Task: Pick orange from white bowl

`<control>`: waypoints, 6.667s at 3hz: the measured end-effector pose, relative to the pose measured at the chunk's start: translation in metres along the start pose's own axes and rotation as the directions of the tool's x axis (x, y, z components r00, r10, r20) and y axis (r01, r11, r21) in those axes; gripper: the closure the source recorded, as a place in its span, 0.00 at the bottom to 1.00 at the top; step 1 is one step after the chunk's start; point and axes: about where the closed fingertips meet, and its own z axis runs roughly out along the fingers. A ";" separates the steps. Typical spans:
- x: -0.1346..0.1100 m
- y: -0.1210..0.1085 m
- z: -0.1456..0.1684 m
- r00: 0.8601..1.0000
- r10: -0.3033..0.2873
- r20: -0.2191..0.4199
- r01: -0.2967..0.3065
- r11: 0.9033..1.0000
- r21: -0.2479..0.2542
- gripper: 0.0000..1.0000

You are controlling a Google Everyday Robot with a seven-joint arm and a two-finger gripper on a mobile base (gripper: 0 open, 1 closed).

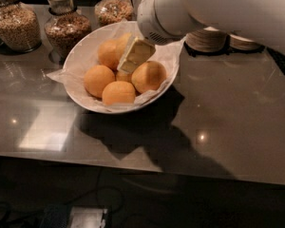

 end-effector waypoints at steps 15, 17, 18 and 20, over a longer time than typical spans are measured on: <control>0.037 0.037 0.096 0.917 0.173 -0.359 -0.293 0.904 -0.312 0.42; 0.038 0.042 0.094 0.923 0.175 -0.344 -0.293 0.897 -0.330 0.97; 0.037 0.042 0.092 0.924 0.175 -0.339 -0.292 0.897 -0.332 1.00; 0.037 0.043 0.071 0.953 0.185 -0.240 -0.261 0.904 -0.339 1.00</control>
Offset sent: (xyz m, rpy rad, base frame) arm 0.0027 -0.0017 -0.0011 -0.0473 0.0423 0.0031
